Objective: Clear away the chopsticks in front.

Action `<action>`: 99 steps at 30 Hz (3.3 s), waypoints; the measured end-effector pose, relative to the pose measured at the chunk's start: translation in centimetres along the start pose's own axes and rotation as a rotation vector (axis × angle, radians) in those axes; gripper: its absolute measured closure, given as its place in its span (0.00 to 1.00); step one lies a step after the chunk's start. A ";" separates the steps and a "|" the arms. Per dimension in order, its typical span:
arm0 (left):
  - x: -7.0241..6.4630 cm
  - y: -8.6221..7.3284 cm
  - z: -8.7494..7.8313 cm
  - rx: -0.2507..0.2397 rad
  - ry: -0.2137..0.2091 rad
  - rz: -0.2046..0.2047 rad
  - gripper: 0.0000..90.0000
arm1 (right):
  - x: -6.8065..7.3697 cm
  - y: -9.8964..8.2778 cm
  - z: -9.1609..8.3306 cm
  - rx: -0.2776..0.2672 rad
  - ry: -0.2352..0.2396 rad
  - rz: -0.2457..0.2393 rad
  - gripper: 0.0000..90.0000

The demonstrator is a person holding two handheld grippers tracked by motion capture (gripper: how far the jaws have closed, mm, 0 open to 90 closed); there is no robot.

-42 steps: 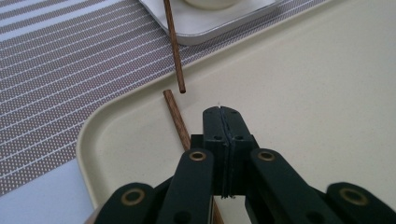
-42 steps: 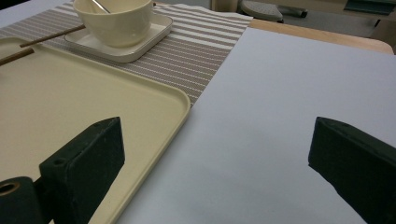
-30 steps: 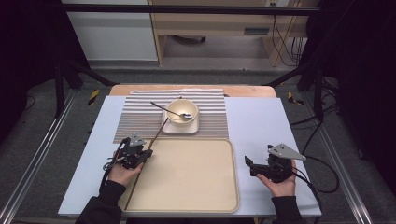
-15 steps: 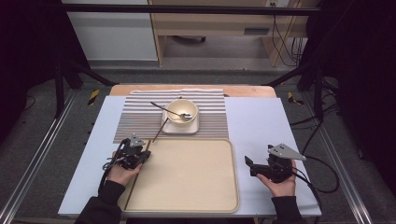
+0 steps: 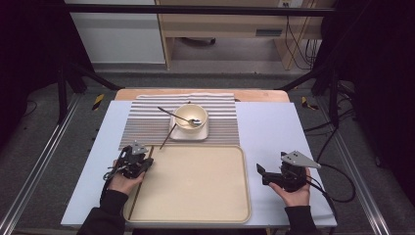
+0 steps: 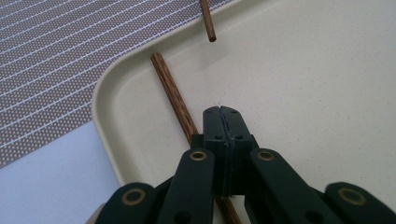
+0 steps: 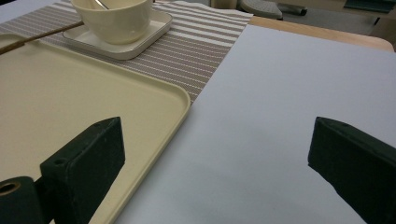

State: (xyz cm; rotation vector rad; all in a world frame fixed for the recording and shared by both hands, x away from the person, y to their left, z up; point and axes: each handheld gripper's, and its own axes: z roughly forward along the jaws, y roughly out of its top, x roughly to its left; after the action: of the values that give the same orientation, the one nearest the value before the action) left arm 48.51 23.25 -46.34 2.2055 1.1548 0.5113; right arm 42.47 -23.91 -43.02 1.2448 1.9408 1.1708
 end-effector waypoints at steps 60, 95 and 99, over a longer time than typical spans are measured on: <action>-0.5 7.6 -1.1 -0.268 0.008 0.033 0.31 | -0.1 0.2 -0.2 -0.020 -0.001 0.021 0.05; 1.2 10.5 7.6 -0.103 0.052 0.058 0.61 | -0.2 0.1 0.0 -0.013 0.002 0.022 0.05; 1.1 10.6 8.1 -0.088 0.061 0.067 0.68 | -0.1 0.1 0.0 -0.012 0.004 0.023 0.05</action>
State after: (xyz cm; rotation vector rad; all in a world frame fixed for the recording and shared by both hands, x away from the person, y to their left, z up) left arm 60.22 16.76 -45.42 2.1727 1.0714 0.6497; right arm 42.55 -24.02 -42.89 1.2623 1.9248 1.1958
